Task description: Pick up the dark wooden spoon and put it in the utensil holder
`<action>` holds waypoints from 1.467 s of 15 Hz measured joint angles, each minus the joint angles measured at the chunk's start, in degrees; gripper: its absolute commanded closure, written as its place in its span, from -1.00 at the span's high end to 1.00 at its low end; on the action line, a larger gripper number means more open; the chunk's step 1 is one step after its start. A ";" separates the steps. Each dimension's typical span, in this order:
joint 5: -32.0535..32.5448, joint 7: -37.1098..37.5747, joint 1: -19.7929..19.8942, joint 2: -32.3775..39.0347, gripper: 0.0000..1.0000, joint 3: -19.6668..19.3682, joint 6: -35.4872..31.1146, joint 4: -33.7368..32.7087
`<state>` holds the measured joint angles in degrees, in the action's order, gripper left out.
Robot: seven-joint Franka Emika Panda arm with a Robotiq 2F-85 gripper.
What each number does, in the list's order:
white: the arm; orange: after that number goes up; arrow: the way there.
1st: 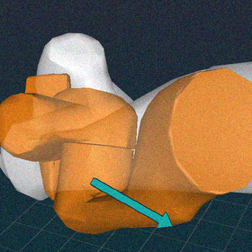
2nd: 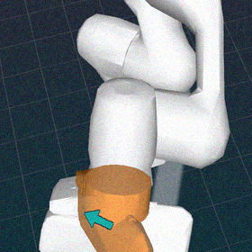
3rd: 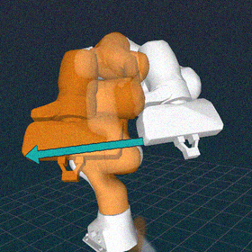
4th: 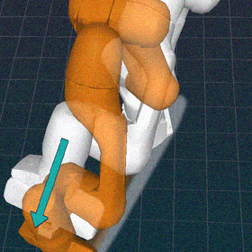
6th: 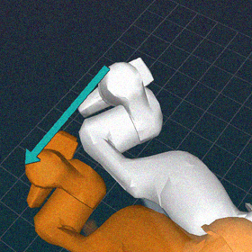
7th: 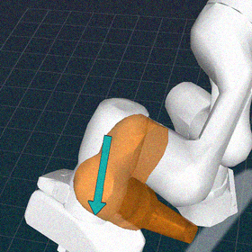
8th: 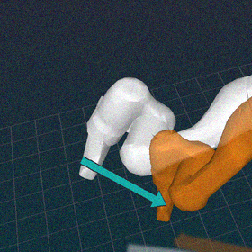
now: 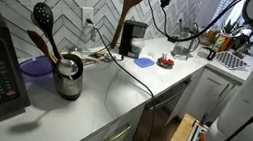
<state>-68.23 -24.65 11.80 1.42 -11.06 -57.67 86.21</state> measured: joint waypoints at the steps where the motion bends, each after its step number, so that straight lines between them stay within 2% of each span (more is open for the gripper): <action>1: -1.31 -0.10 -0.44 0.08 -0.93 0.50 -0.76 -0.72; 5: -8.85 -1.04 -2.89 2.37 -0.93 3.37 -8.29 -2.82; 8: -11.76 -2.85 -4.91 6.11 -0.93 5.71 -11.36 -4.03; 13: -11.06 -3.71 -6.48 10.71 -0.93 7.51 -11.33 -4.39; 18: -6.64 -3.88 -5.81 10.85 -0.93 6.92 -10.54 -2.08; 22: -6.05 -4.13 -6.35 10.96 -0.93 7.44 -10.57 0.40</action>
<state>-74.29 -28.77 5.45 12.39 -3.62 -68.24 86.62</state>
